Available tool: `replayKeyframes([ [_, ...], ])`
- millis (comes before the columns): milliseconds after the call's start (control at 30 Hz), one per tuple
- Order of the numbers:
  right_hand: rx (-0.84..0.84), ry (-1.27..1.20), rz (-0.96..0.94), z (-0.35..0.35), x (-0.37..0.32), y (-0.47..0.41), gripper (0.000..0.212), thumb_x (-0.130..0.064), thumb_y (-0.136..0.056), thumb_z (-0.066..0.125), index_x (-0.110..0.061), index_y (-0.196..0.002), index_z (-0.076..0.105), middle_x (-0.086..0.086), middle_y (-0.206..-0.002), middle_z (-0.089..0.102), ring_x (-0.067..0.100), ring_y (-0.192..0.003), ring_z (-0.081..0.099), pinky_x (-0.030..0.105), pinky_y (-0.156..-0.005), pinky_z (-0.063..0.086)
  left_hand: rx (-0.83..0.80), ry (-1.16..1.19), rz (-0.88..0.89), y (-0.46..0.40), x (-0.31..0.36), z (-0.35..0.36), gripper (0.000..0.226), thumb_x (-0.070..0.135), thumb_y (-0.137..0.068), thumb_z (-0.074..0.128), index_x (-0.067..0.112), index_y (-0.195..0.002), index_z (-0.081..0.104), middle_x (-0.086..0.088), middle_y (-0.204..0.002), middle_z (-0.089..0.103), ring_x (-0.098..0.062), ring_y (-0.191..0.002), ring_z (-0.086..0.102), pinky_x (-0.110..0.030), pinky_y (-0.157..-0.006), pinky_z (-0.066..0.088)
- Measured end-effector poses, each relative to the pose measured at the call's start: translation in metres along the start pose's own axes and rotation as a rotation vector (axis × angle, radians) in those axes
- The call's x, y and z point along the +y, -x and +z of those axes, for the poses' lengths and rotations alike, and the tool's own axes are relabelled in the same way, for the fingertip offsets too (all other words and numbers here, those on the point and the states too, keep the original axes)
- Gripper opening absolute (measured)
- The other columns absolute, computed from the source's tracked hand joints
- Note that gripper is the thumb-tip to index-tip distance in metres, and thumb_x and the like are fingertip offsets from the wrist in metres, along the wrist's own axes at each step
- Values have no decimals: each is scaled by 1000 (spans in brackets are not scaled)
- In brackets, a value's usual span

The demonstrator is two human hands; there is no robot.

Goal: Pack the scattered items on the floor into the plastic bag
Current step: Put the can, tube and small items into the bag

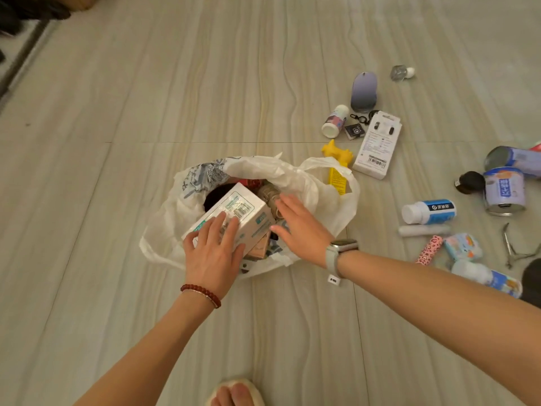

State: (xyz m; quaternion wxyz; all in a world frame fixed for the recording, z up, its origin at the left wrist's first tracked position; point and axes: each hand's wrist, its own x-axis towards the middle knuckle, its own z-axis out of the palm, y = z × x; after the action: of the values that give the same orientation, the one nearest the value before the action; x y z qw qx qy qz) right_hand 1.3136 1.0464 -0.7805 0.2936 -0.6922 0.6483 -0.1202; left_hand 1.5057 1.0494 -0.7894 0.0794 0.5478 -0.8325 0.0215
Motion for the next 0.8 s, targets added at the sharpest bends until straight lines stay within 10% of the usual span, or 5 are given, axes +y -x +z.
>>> replayKeyframes([
  [167,75,593,-399,-10,57,53,52,-45,-78,54,-13,-119,54,5,-116,65,23,-108,62,36,-89,50,118,6,281,22,20,1,39,45,-76,52,18,-103,60,-2,-102,67,-21,-102,49,-39,-85,32],
  [367,87,657,-380,-4,75,40,31,-37,-57,82,-24,-81,67,-4,-78,64,18,-72,63,28,-62,49,-85,-40,295,18,34,17,23,27,-55,85,19,-68,67,4,-65,68,-17,-61,63,-26,-54,49],
  [600,129,408,-343,-13,58,45,32,-29,-86,29,-13,-76,54,4,-60,61,25,-54,57,32,-55,47,80,191,190,5,26,-14,10,25,-82,43,18,-77,48,1,-58,63,-15,-47,60,-16,-31,36],
  [800,576,345,-496,-86,11,37,31,-27,-99,21,-15,-80,42,-1,-39,48,19,-28,42,17,-34,20,277,367,239,-11,25,-65,13,23,-92,35,16,-86,44,-8,-61,64,-21,-45,60,-25,-31,43],
])
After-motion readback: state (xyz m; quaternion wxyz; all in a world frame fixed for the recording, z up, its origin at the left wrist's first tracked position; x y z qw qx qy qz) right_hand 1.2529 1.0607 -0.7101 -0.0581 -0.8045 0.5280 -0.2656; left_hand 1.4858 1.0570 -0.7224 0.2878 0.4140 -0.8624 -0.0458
